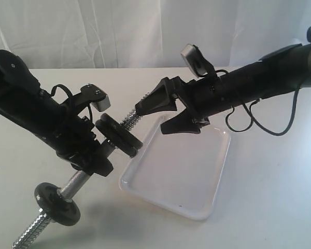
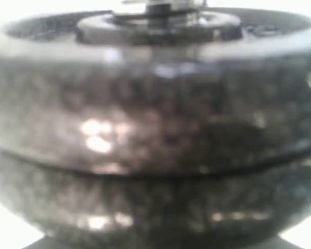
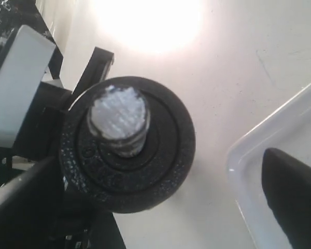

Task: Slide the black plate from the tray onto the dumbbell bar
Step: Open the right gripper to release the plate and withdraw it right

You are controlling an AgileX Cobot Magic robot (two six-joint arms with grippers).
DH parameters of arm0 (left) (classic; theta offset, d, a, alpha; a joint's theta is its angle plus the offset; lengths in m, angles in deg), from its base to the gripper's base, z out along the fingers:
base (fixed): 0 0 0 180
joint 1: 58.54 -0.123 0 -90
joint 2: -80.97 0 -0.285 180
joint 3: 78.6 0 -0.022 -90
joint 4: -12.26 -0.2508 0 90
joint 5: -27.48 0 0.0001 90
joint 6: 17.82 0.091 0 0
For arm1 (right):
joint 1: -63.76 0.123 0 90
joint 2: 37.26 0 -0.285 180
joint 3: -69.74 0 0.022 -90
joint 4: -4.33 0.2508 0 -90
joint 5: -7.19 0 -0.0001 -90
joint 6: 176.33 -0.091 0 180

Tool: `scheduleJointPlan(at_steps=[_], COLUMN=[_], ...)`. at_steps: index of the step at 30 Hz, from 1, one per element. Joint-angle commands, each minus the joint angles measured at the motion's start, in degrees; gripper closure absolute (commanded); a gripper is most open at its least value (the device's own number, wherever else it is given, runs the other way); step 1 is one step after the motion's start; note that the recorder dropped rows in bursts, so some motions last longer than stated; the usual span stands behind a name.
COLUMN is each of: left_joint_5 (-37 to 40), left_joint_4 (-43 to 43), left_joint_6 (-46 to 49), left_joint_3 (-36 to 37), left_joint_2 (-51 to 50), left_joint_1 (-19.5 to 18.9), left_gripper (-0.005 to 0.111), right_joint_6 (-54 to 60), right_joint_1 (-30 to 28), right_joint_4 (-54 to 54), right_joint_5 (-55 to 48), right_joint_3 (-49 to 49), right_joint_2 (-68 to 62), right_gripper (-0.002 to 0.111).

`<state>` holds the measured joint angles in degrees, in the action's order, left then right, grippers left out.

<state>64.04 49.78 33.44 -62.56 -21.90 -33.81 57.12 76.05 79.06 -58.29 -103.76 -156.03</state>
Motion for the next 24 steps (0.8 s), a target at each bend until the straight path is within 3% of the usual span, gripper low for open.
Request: scheduleJointPlan(at_steps=[1,4,6,7,8,9,14,19,24], left_joint_5=[1.16,0.89,0.77,0.77,0.77,0.66,0.54,-0.42,-9.99], left_joint_4=[8.47,8.22,8.22,8.22,8.22,8.22,8.22,8.34,12.63], left_joint_6=[-0.33,-0.33,-0.33,-0.33,-0.33,-0.33,-0.33,-0.33,-0.47], left_joint_3=[-1.60,-1.60,-1.60,-1.60,-1.60,-1.60,-1.60,-1.60,-1.60], left_joint_2=[3.16,3.16,3.16,3.16,3.16,3.16,3.16,3.06,2.00], left_joint_1=[0.02,0.02,0.02,0.02,0.02,0.02,0.02,0.02,0.02], left_gripper=[0.106,0.106,0.106,0.106,0.106,0.106,0.106,0.106,0.107], right_joint_6=[-2.79,-4.60,-5.34,-5.34,-5.34,-3.83,-2.23,-1.59,-1.24], right_joint_1=[-2.39,-3.36,-3.61,-3.86,-4.05,-4.45,-5.48,-5.48,-5.48], right_joint_4=[-0.08,-0.22,-0.32,-0.44,-0.44,-0.44,-7.73,-7.97,-9.33], right_joint_5=[-0.69,-2.33,-3.55,-4.48,-4.48,-4.48,-4.48,-4.48,1.62], right_joint_3=[-0.03,-0.03,-0.03,-0.03,-0.03,-0.03,0.68,9.56,20.03], right_joint_2=[0.60,0.60,0.88,1.57,1.87,2.62,8.57,23.30,38.74], right_gripper=[0.012,0.019,0.036,0.061,0.076,0.104,0.108,0.108,0.108])
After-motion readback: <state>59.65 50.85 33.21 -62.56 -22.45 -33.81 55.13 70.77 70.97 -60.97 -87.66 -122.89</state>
